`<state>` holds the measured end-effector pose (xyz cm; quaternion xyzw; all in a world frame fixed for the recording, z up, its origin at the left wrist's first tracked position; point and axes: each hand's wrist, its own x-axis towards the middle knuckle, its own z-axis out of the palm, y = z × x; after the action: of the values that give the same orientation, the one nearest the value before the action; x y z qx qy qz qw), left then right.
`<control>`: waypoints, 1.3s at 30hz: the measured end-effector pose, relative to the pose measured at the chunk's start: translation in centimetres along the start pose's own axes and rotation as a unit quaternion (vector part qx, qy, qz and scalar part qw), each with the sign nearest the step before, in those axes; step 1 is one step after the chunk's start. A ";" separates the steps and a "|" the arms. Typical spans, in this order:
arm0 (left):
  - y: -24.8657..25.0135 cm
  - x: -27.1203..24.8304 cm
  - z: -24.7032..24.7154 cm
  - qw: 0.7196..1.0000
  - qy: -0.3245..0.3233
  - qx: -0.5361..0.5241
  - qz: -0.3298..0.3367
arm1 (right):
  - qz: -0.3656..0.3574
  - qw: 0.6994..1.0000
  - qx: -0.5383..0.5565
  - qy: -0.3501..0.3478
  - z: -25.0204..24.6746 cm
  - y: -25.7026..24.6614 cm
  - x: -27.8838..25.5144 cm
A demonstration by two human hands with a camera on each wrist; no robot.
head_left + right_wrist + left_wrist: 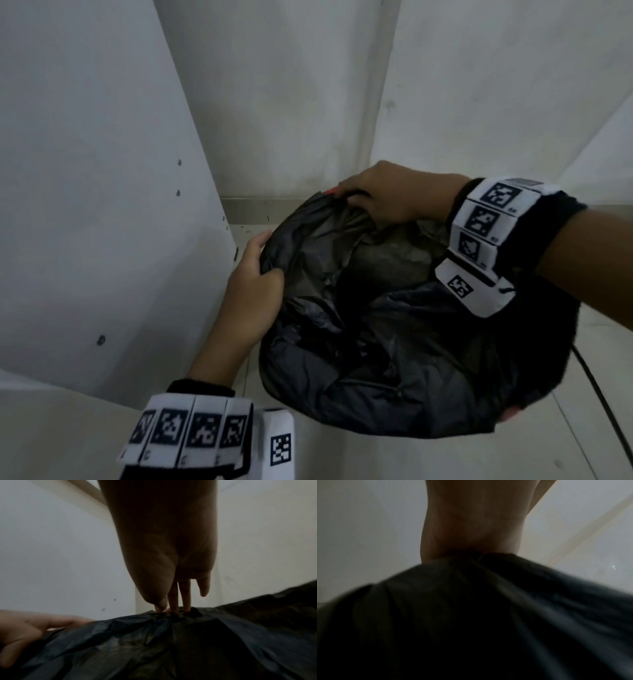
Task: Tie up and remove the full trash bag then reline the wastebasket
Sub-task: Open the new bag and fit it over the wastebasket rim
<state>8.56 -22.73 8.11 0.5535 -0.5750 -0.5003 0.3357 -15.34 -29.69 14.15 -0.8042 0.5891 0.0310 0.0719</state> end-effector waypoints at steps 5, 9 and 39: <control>0.1 -0.2 -0.2 1.000 -0.016 0.022 -0.006 | 0.045 0.995 0.060 -0.061 1.3 0.2 1.9; 0.1 -0.5 -0.7 0.997 -0.055 0.041 -0.041 | 0.090 0.988 0.052 -0.110 2.0 -0.4 3.2; 3.8 -7.2 3.4 0.883 0.020 0.382 0.273 | 0.343 0.838 0.391 0.162 3.4 6.2 -21.5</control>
<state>5.36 -15.43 11.97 0.4699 -0.8430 -0.1198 0.2330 -27.70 -10.75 13.17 -0.4490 0.7935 -0.3106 0.2688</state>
